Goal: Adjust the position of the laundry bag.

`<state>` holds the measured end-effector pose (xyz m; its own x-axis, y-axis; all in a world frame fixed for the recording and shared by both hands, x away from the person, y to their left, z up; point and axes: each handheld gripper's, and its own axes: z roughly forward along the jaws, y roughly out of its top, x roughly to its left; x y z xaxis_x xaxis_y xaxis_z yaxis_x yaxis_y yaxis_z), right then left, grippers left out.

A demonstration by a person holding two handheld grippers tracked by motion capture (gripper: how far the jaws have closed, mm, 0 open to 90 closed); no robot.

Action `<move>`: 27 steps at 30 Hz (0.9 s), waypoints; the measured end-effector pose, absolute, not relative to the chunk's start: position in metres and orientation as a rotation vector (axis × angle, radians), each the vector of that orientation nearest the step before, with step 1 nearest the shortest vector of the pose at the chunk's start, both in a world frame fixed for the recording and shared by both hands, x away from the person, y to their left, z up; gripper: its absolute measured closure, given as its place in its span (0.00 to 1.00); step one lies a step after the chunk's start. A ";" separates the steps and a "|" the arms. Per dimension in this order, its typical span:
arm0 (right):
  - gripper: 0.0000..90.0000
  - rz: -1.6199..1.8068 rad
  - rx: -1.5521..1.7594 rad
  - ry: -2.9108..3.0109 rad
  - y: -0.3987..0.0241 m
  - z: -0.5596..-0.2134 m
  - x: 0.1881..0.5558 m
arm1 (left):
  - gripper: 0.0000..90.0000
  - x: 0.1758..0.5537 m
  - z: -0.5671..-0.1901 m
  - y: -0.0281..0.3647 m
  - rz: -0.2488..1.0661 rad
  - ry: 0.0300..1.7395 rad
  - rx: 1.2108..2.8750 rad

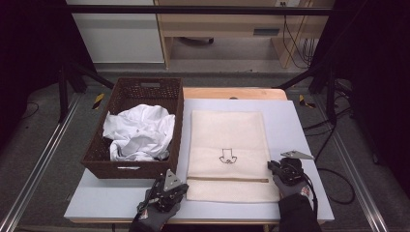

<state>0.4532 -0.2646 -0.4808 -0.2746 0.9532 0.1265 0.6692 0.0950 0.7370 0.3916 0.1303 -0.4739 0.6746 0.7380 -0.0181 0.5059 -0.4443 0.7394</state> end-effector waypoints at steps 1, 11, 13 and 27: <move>0.84 1.006 1.584 1.994 -0.264 -0.480 0.453 | 0.93 0.391 -0.472 0.131 0.401 0.948 2.133; 0.60 1.072 1.504 1.932 -0.265 -0.472 0.442 | 0.69 0.391 -0.461 0.126 0.385 0.861 2.079; 0.57 1.085 1.508 1.927 -0.265 -0.471 0.439 | 0.64 0.391 -0.461 0.125 0.377 0.859 2.079; 0.50 1.164 1.481 1.877 -0.267 -0.466 0.424 | 0.41 0.391 -0.446 0.102 0.441 0.785 2.071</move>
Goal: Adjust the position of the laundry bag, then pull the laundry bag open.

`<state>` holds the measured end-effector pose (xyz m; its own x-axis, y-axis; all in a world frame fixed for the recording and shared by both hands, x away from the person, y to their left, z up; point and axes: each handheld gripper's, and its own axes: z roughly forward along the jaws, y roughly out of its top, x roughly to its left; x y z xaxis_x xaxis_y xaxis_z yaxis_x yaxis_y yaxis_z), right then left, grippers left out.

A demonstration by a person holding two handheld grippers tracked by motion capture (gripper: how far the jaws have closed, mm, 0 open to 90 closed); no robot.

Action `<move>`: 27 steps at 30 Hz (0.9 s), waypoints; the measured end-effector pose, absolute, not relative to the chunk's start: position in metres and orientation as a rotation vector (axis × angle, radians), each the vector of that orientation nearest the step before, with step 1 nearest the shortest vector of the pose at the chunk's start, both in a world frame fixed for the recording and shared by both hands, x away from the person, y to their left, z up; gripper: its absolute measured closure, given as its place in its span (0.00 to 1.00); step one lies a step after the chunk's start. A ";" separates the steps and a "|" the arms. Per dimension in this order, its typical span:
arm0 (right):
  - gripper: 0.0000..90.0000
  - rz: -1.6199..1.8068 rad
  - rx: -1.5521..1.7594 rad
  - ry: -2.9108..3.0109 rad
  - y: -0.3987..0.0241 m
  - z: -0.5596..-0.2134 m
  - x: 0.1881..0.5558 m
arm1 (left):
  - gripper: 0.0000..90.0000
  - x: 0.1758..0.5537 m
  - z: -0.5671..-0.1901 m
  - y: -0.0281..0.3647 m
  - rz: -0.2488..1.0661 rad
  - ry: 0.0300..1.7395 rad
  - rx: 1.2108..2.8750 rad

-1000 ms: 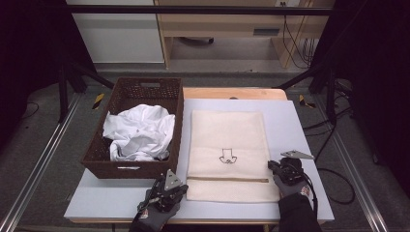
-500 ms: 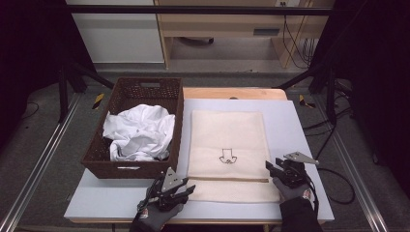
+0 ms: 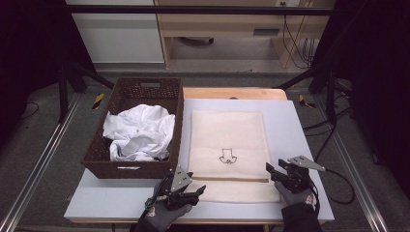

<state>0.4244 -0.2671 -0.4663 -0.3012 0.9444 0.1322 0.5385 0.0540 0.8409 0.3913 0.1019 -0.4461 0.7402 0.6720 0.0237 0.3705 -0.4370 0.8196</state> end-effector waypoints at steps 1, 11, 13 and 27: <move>0.49 1.175 1.484 1.875 -0.268 -0.466 0.423 | 0.40 0.392 -0.445 0.100 0.440 0.780 2.069; 0.46 1.197 1.475 1.876 -0.265 -0.466 0.419 | 0.38 0.395 -0.434 0.087 0.464 0.754 2.059; 0.47 1.194 1.471 1.876 -0.266 -0.467 0.418 | 0.38 0.398 -0.429 0.083 0.467 0.748 2.047; 0.48 1.195 1.487 1.871 -0.269 -0.467 0.412 | 0.57 0.408 -0.432 0.046 0.408 0.722 2.020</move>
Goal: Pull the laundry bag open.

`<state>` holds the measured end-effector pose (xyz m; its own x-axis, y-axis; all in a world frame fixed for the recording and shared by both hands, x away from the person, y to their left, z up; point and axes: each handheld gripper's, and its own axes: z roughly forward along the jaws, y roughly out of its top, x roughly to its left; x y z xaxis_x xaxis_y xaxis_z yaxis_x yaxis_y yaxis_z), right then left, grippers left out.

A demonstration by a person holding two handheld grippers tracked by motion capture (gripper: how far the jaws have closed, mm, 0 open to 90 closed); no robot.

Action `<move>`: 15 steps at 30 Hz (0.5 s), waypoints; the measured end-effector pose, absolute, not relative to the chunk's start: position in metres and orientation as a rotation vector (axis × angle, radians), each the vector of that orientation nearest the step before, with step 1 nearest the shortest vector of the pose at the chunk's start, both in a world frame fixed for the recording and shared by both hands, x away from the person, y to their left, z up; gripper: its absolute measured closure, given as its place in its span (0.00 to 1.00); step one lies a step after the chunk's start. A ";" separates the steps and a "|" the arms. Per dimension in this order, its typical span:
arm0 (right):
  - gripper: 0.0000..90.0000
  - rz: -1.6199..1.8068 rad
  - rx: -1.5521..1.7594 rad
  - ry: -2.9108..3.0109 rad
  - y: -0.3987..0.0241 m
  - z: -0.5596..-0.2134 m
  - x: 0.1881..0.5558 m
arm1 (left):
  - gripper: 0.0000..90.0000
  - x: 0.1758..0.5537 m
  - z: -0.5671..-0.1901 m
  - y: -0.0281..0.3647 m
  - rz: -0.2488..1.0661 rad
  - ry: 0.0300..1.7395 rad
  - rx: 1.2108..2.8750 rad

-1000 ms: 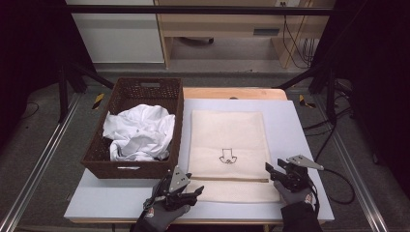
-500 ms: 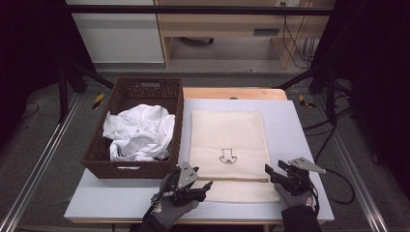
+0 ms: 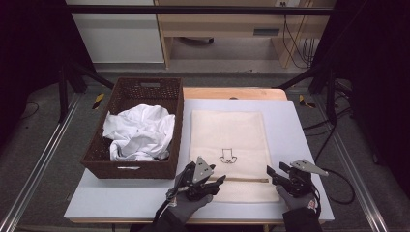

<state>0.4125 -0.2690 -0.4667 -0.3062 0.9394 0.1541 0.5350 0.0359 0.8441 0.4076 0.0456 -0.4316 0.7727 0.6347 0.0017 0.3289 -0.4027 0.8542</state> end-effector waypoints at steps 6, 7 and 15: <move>0.50 1.191 1.507 1.875 -0.270 -0.467 0.410 | 0.74 0.411 -0.447 0.024 0.380 0.697 2.051; 0.50 1.185 1.510 1.877 -0.270 -0.467 0.410 | 0.77 0.411 -0.452 0.017 0.373 0.693 2.069; 0.56 1.172 1.543 1.897 -0.274 -0.471 0.404 | 0.95 0.413 -0.464 -0.011 0.346 0.669 2.111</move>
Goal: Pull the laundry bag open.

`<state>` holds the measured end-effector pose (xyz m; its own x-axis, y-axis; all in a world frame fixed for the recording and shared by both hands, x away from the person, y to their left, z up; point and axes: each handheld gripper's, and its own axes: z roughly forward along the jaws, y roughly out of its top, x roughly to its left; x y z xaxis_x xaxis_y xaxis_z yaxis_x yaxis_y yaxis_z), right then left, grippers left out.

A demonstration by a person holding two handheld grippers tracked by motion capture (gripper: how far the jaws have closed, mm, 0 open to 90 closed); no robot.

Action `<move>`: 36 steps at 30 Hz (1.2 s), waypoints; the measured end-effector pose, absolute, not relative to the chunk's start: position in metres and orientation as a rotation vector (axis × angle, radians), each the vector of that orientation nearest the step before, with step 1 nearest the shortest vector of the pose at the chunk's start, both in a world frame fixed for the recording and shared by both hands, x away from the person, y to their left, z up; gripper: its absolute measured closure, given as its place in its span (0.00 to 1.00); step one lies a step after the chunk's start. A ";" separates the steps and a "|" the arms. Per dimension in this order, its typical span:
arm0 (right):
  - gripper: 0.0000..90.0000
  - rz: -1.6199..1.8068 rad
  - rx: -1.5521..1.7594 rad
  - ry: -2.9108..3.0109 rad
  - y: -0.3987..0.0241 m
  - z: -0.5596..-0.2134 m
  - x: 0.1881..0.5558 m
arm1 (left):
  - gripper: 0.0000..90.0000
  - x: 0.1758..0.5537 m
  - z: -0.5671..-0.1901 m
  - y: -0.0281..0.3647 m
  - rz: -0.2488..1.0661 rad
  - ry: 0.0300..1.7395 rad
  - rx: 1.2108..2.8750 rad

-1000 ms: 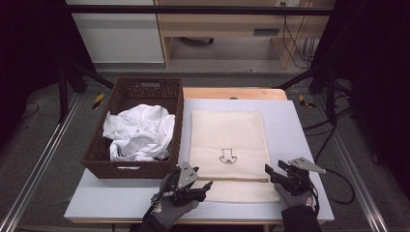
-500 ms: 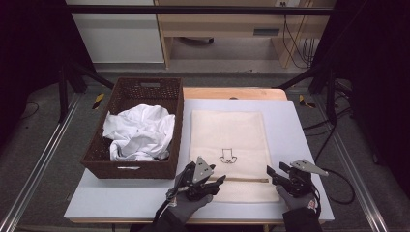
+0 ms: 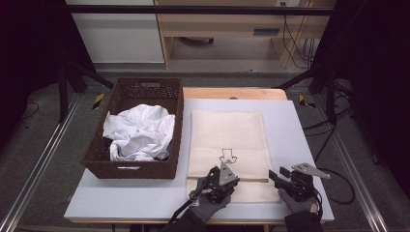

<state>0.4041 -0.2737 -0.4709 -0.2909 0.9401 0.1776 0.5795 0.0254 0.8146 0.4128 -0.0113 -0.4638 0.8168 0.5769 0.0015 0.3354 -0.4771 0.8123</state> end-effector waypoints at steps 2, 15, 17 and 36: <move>0.57 1.169 1.560 1.901 -0.276 -0.473 0.403 | 0.98 0.412 -0.465 -0.018 0.350 0.656 2.122; 0.63 1.125 1.642 1.921 -0.283 -0.485 0.394 | 0.99 0.411 -0.475 -0.053 0.310 0.623 2.172; 0.66 1.130 1.646 1.927 -0.283 -0.486 0.395 | 0.99 0.412 -0.478 -0.056 0.300 0.628 2.176; 0.93 1.169 1.737 1.956 -0.283 -0.484 0.398 | 0.99 0.413 -0.488 -0.057 0.314 0.649 2.182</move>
